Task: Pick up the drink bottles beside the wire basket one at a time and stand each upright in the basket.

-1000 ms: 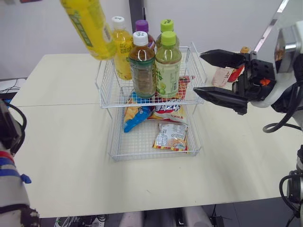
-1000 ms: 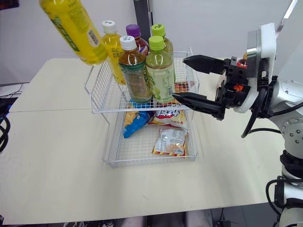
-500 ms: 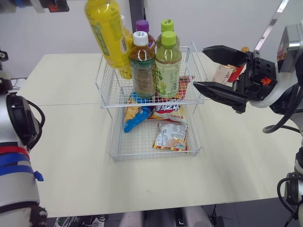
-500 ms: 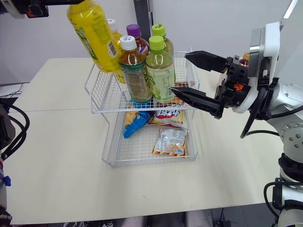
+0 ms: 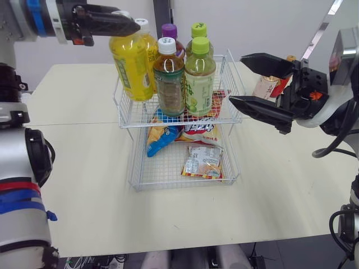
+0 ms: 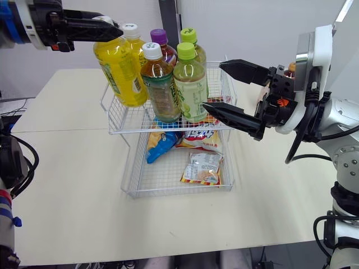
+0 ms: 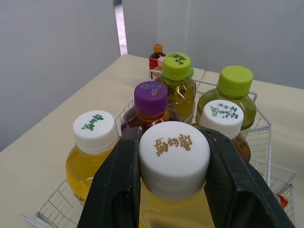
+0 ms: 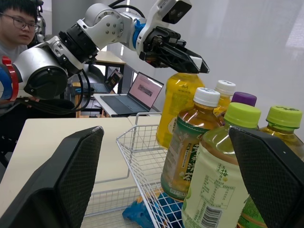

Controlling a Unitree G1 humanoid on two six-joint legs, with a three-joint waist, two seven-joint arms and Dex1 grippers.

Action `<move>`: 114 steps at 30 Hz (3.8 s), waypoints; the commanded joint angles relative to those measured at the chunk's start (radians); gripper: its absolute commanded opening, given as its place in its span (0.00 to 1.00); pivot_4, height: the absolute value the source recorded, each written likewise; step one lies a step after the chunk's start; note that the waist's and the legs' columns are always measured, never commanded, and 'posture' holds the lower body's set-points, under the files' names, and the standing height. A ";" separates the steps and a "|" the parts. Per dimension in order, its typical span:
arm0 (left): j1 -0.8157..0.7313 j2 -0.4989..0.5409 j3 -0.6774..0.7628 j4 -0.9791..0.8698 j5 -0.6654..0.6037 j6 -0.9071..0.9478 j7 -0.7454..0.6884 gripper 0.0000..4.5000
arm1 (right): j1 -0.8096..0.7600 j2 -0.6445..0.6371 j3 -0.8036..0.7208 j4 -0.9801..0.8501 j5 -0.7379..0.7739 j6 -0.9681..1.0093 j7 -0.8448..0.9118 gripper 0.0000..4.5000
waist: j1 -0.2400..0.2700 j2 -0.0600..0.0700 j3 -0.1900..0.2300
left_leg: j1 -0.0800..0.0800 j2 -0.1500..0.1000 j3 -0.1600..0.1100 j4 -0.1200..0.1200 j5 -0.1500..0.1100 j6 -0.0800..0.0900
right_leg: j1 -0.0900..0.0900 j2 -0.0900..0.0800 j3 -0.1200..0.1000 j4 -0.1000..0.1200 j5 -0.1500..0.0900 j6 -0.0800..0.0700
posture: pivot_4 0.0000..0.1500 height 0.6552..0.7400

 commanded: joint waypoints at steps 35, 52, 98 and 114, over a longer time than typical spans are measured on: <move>0.160 0.010 0.075 -0.152 -0.045 -0.013 0.046 0.30 | 0.086 -0.162 -0.017 -0.115 -0.037 0.061 -0.004 1.00 | 0.001 0.000 0.000 | 0.000 0.000 0.000 0.001 0.000 0.000 | 0.001 0.000 0.000 0.000 0.000 0.000 | 1.00 0.95; 0.122 0.008 0.096 -0.113 -0.072 -0.012 0.025 0.72 | 0.039 -0.221 -0.046 -0.122 0.060 0.130 -0.032 1.00 | 0.001 0.000 0.000 | 0.000 0.000 0.000 0.001 0.000 0.000 | 0.001 0.000 0.000 0.000 0.000 0.000 | 1.00 0.95; 1.204 0.143 0.777 -0.522 -0.030 -0.235 0.538 1.00 | 0.314 -0.269 -0.200 0.142 -0.336 -0.232 0.208 1.00 | 0.010 0.000 -0.001 | 0.002 0.001 0.002 0.000 0.000 0.000 | 0.001 -0.007 0.001 -0.001 0.001 -0.001 | 1.00 0.95; 1.421 -0.157 0.708 -0.560 0.056 -0.523 0.807 1.00 | 0.544 -0.130 -0.167 0.375 -0.617 -0.562 0.177 1.00 | 0.014 0.000 -0.002 | 0.003 0.000 0.003 0.000 0.000 0.000 | 0.003 -0.008 0.002 -0.001 0.001 -0.002 | 1.00 0.95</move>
